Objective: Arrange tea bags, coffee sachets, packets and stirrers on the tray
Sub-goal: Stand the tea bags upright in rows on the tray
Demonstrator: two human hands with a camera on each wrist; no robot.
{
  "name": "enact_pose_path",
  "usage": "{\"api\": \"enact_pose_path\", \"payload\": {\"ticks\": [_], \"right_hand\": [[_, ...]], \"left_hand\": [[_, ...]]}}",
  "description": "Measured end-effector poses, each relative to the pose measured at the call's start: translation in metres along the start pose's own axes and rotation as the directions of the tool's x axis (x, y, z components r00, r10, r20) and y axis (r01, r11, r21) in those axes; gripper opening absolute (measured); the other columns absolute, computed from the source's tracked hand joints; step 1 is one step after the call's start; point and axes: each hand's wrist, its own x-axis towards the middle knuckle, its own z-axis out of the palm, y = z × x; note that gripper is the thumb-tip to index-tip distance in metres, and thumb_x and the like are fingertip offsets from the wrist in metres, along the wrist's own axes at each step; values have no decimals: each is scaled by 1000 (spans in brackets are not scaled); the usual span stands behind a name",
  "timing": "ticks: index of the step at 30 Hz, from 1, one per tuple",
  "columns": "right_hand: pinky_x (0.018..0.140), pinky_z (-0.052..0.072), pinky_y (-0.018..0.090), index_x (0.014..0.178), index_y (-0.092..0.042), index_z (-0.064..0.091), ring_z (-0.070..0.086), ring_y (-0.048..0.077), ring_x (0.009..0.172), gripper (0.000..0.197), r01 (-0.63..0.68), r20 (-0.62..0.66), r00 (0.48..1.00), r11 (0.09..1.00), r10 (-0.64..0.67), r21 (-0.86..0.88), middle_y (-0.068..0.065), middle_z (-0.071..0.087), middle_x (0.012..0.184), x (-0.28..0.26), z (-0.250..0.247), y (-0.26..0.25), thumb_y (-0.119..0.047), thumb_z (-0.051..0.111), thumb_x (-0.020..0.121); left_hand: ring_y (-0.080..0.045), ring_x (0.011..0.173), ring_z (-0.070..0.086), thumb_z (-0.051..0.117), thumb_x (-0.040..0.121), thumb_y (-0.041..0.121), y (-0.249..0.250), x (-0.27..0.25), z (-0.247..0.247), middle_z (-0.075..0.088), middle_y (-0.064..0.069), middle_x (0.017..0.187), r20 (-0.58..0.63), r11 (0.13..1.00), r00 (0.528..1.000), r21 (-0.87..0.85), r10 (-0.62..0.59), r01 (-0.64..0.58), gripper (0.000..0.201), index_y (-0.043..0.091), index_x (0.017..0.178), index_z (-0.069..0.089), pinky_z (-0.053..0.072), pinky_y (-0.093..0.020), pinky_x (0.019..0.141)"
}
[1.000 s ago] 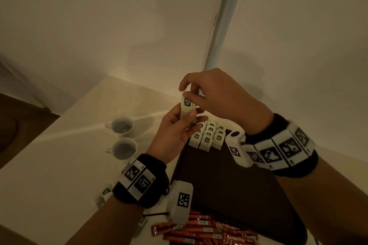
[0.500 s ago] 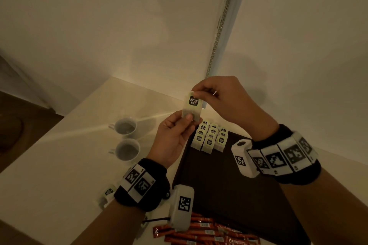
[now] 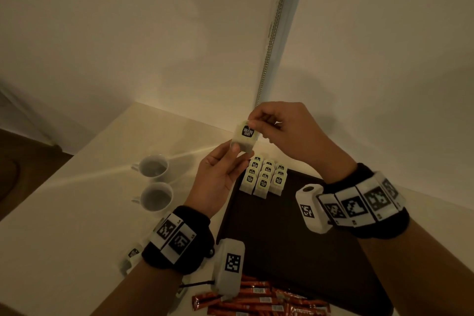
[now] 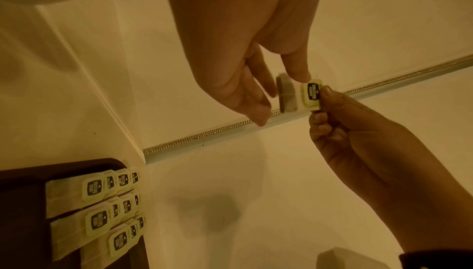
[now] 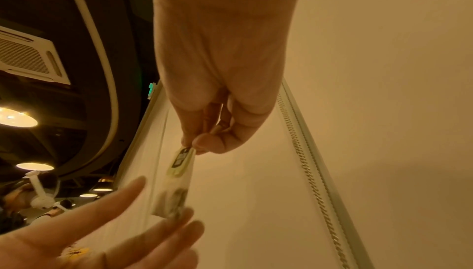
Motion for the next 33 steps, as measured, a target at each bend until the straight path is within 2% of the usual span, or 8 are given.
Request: {"api": "enact_pose_path", "payload": {"ticks": [4,8,12,15,17,23,29,33], "right_hand": [[55,47,10,90,-11,67,60,-1,57,6,-165,23,986,986,164,36,-7,63,72,-10,-1,30,-8,63,88],[58,46,7,99,-3,66,56,0,56,12,-370,131,913,919,388,-138,0,64,78,-35,11,86,-5,60,89],[67,42,12,107,-6,63,54,5,77,18,-514,285,769,818,573,-258,4,62,103,-67,36,136,-8,58,90],[69,40,11,108,-9,62,53,7,87,18,-497,430,671,797,604,-344,-4,55,100,-86,53,159,-11,58,91],[68,39,11,105,-9,61,53,6,86,15,-519,461,640,789,614,-330,-4,55,99,-94,62,171,-11,58,90],[80,48,26,102,-5,62,56,15,88,13,-628,308,650,719,695,-297,9,62,104,-98,77,197,-6,60,89],[78,46,26,86,-12,57,55,15,85,9,-681,184,667,691,722,-242,12,64,103,-87,78,208,-3,59,88],[79,47,27,88,-9,59,56,18,86,8,-678,169,671,689,722,-256,16,65,106,-82,81,214,-2,59,88]], "left_hand": [[-23,105,66,58,80,29,6,-8,-27,68,-4,116,-14,978,1000,206,-22,24,40,16,119,60,53,-30,82],[-26,93,68,57,85,24,14,-34,-72,71,-9,104,-62,897,998,442,-3,30,26,13,107,65,55,-25,72],[-25,84,68,69,77,44,19,-74,-122,72,-9,96,-156,817,987,566,-29,113,35,16,97,72,54,-30,72],[-24,75,67,55,91,10,17,-102,-153,73,-11,88,-298,753,950,605,-87,259,15,7,95,69,54,-30,69],[-28,73,64,53,92,3,12,-118,-179,73,-12,84,-393,678,914,644,-105,354,16,7,92,68,50,-34,70],[-35,85,63,55,93,10,1,-158,-231,73,-9,90,-580,536,791,613,-194,581,14,11,94,68,46,-36,75],[-38,84,62,52,94,8,-1,-178,-247,70,-17,92,-664,513,724,562,-189,649,15,3,96,67,43,-38,77],[-37,81,55,39,99,7,9,-177,-246,64,-18,95,-675,522,649,435,-350,734,22,-2,102,59,40,-32,67]]}}
